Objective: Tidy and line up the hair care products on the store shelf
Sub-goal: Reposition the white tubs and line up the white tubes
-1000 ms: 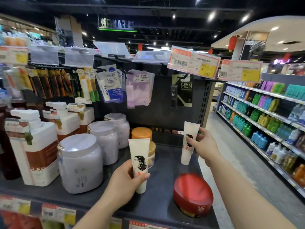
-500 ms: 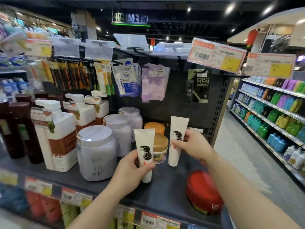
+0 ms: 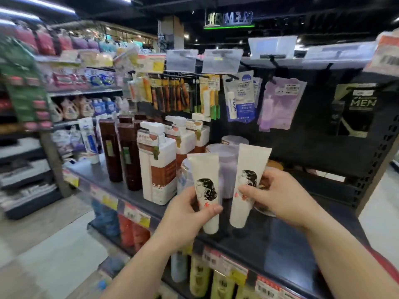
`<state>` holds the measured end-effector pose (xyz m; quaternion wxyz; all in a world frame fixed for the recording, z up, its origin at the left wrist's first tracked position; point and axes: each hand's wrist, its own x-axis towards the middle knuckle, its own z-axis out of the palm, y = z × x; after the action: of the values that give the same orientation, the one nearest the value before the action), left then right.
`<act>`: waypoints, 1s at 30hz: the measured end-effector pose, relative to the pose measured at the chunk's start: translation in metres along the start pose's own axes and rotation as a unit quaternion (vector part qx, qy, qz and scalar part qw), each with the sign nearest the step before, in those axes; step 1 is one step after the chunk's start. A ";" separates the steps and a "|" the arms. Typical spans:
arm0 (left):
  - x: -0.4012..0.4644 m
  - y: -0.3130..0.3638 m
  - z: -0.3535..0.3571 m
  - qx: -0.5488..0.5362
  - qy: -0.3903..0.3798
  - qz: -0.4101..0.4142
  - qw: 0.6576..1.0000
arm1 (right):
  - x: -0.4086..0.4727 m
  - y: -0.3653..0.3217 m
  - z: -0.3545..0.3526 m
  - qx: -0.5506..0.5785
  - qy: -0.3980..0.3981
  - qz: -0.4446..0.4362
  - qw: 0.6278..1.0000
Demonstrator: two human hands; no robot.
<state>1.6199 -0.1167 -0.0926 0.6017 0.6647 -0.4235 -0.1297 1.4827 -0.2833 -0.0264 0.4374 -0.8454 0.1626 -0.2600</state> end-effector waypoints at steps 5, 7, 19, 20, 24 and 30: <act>-0.009 -0.004 -0.064 -0.005 0.042 0.010 0.999 | 0.012 -0.033 0.048 0.010 -0.038 -0.018 0.999; -0.013 -0.010 -0.093 -0.012 0.062 0.000 0.998 | 0.019 -0.047 0.074 0.039 -0.065 -0.026 0.997; -0.031 -0.079 -0.337 -0.036 0.121 -0.042 0.991 | 0.084 -0.129 0.312 0.095 -0.048 -0.027 0.994; -0.030 -0.085 -0.356 -0.029 0.118 -0.046 0.992 | 0.089 -0.133 0.329 0.093 -0.034 -0.025 0.995; -0.010 -0.103 -0.411 -0.022 0.102 -0.050 0.993 | 0.111 -0.142 0.380 0.087 0.007 -0.005 0.996; 0.058 -0.126 -0.430 -0.004 0.107 -0.014 0.994 | 0.158 -0.146 0.403 0.033 0.073 -0.006 0.997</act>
<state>2.0003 0.1279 -0.0833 0.6440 0.6786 -0.3467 -0.0679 1.8530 -0.0160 -0.0534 0.4501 -0.8103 0.1807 -0.3289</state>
